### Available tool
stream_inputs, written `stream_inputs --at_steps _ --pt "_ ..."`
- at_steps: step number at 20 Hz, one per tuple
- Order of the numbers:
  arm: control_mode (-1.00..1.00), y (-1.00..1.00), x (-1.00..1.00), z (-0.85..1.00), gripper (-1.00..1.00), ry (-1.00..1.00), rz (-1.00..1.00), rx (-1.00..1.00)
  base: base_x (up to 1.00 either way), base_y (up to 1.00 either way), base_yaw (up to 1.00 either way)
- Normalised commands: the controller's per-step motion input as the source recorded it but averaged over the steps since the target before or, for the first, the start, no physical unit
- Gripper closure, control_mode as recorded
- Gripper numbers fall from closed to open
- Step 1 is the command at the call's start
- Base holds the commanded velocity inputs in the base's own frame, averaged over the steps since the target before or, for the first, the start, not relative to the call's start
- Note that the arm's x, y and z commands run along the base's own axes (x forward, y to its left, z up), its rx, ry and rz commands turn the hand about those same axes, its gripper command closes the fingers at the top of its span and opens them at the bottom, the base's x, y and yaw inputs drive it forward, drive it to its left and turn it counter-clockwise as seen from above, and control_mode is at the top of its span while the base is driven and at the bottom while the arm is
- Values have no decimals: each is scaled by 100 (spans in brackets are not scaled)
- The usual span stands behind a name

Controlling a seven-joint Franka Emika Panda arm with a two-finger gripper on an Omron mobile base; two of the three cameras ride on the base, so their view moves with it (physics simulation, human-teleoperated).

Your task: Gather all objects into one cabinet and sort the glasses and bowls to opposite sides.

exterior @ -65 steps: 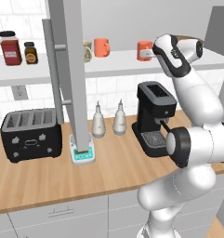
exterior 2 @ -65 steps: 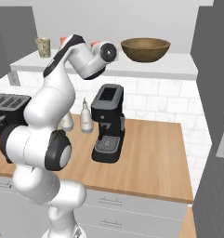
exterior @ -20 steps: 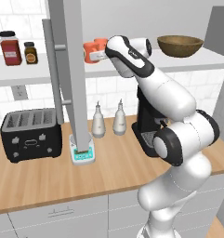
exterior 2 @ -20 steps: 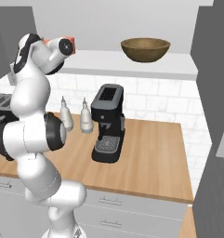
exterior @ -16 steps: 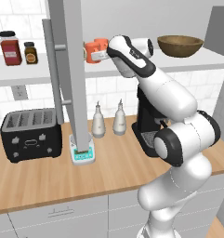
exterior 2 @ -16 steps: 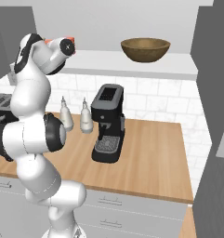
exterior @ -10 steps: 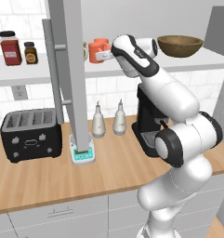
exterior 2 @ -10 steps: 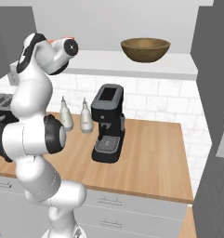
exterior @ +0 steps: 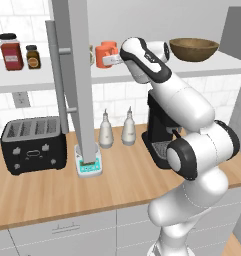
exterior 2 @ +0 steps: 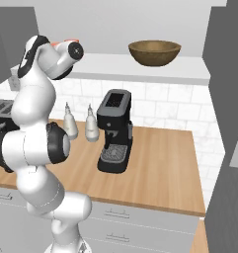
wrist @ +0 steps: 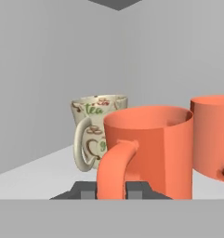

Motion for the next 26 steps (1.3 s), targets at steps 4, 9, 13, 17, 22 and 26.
stream_inputs --at_steps 4,9,13,17,22,26 --pt "-100 0 0 -14 100 0 0 0 0 0 0" --pt "-100 0 0 -4 100 -1 0 0 0 0 0" --pt "-100 0 0 0 100 0 0 0 0 0 0" --pt "-100 0 0 0 -100 0 0 0 0 0 0" --pt "-100 0 0 0 -100 0 0 0 0 0 0" --pt "-100 0 0 0 -100 0 0 0 0 0 0"
